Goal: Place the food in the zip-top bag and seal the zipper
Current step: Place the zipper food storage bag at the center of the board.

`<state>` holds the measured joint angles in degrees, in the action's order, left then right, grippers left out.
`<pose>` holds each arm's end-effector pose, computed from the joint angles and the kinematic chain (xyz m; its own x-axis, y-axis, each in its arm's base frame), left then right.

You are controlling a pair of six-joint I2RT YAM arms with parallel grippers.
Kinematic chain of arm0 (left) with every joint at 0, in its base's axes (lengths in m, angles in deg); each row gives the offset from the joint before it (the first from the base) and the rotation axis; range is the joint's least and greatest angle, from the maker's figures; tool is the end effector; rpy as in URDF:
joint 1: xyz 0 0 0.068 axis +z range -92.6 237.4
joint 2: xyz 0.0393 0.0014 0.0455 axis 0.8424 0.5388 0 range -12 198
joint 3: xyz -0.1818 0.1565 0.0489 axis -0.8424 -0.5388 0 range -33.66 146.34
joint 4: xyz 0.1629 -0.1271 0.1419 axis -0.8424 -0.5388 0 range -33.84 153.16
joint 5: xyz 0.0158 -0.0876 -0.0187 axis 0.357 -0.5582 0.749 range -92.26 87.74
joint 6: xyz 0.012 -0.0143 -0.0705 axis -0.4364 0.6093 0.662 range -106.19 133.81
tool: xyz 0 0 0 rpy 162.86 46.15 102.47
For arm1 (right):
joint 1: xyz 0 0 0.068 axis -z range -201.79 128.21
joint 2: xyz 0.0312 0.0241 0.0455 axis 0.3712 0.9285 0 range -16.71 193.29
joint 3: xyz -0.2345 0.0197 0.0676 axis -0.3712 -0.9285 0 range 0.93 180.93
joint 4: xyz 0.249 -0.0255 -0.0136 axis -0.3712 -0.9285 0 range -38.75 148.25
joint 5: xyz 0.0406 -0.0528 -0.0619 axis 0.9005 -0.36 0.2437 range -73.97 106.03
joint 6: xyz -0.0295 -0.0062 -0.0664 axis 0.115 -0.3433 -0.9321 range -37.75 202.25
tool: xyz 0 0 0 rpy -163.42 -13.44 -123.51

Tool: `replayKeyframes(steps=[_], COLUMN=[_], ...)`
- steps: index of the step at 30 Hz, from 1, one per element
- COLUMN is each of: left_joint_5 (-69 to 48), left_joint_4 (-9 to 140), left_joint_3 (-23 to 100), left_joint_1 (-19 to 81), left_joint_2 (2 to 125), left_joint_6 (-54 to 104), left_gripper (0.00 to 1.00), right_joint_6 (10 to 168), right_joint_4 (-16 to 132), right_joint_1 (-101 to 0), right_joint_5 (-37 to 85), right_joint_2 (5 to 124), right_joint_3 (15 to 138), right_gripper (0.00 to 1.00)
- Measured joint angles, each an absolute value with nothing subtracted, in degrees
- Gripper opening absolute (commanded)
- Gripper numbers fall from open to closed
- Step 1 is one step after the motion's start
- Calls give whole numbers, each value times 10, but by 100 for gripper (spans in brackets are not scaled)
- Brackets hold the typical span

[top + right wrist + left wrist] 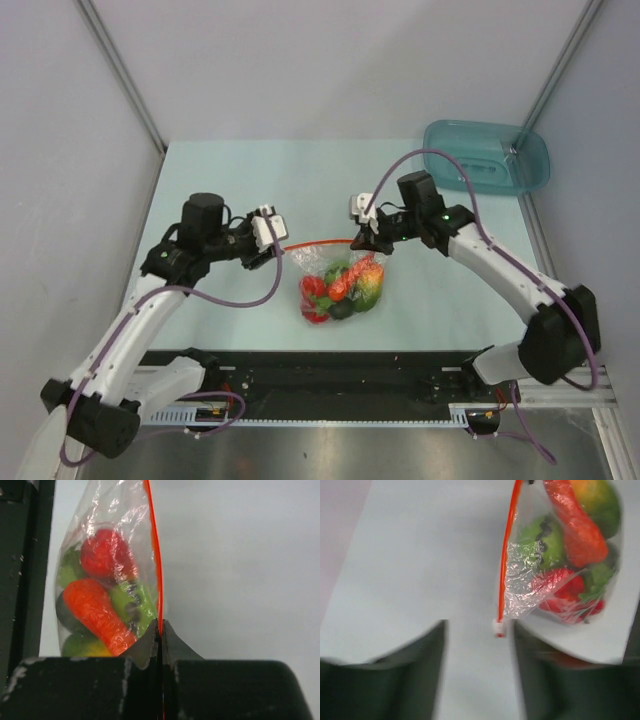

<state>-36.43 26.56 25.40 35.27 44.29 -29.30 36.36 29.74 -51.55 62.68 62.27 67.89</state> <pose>0.1938 -0.1157 0.3110 0.1318 0.5567 -0.8202 0.8954 0.2881 0.3395 0.2419 0.1891 0.2791 0.1963 -0.4554 -0.8684 -0.9762 -0.0078 -0.2166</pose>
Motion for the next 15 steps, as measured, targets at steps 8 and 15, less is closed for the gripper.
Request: replayKeyframes(steps=[8,15], left_joint_5=[-310,-320], left_joint_4=[374,408], left_joint_3=[227,237], left_joint_1=[407,421], left_joint_2=[562,555], left_joint_6=[-160,-60], left_gripper=[100,100], right_joint_6=[422,469], right_joint_4=[371,429], right_joint_1=[-477,-458], right_joint_5=[597,582], right_joint_2=[813,850], right_joint_3=[702,736], right_gripper=[0,70])
